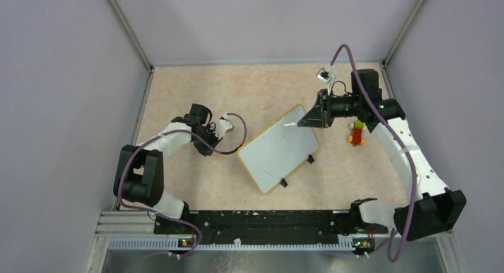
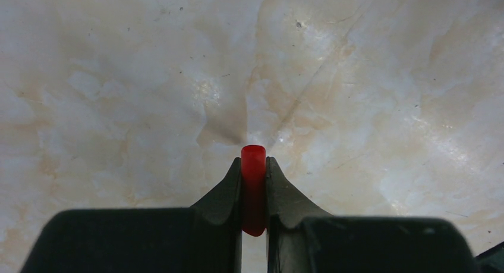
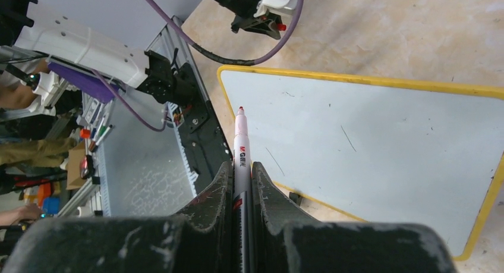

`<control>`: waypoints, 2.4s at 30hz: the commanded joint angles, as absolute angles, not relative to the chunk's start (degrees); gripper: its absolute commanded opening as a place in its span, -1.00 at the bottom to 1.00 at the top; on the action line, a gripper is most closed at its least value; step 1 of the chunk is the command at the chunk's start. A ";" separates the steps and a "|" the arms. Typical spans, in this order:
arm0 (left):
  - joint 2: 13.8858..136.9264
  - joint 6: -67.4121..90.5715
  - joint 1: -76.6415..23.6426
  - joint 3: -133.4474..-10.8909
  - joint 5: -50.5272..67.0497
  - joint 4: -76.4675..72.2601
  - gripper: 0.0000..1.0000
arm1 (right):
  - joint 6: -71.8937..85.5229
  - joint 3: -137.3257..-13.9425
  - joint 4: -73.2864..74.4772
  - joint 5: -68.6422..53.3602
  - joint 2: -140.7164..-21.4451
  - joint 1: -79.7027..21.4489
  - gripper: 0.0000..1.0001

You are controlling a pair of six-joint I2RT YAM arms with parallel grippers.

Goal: Write a sentence on the whiteboard
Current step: Place the pen cap at the center of the board, then move the whiteboard stand to the center of the board.

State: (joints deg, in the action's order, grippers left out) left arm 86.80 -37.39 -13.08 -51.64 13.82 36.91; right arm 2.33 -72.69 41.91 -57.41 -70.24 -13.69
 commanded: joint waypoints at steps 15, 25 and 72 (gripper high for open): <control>90.02 -37.86 -12.76 -49.21 10.17 32.59 -0.31 | 0.29 -71.64 39.94 -57.65 -68.44 -13.20 -1.00; 88.30 -36.51 -12.74 -53.58 14.09 37.16 -0.10 | 0.35 -71.80 40.22 -57.55 -68.61 -13.21 -1.00; 101.44 -52.13 -70.34 -79.70 18.36 42.40 0.02 | 13.94 -72.22 28.78 -52.91 -69.87 -4.23 -1.00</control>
